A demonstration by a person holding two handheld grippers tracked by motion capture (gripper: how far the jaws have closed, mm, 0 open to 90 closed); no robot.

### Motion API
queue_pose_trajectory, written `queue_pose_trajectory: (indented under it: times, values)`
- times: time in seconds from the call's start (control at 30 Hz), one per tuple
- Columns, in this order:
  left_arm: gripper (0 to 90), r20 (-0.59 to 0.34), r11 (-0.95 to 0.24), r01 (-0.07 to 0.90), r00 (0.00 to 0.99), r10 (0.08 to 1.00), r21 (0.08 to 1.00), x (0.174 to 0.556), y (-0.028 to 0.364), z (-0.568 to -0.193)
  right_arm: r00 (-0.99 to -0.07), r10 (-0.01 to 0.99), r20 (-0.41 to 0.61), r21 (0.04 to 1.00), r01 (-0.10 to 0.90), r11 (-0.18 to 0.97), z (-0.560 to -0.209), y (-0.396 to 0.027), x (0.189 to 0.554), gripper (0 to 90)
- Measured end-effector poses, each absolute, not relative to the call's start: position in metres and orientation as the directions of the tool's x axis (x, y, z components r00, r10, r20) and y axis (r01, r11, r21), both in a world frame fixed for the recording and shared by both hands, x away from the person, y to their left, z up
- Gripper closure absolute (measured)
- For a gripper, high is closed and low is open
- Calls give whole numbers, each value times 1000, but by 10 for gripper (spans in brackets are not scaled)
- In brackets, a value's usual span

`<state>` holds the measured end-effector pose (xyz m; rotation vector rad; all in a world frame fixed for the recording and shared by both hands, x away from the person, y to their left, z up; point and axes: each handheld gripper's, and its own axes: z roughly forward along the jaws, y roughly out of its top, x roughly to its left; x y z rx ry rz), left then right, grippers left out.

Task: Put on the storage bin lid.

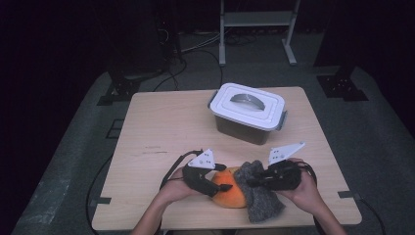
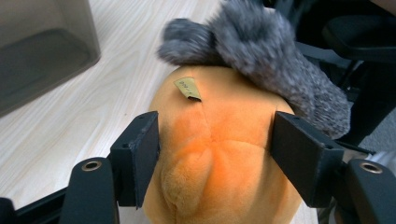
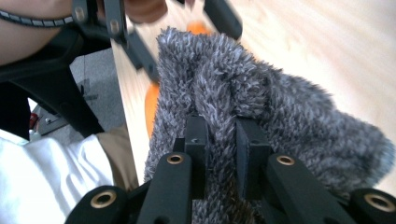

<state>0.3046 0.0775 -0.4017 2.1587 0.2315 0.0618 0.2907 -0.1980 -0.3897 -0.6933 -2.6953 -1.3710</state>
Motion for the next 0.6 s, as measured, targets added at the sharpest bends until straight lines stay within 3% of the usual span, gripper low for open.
queue_pose_trajectory:
  times: [0.13,0.27,0.33,0.6]
  values:
    - [324,-33,-557,126,984,173,821,302,76,-400,-908,362,214,764,386,518,-379,-191,297,766]
    - [205,-26,-571,130,982,187,811,299,74,-396,-900,381,210,764,395,511,-381,-192,305,764]
    - [188,-25,-570,130,982,188,811,298,72,-396,-896,388,216,767,402,501,-381,-195,308,764]
    - [260,2,-585,109,983,186,804,298,70,-398,-874,407,266,746,455,487,-393,-207,318,764]
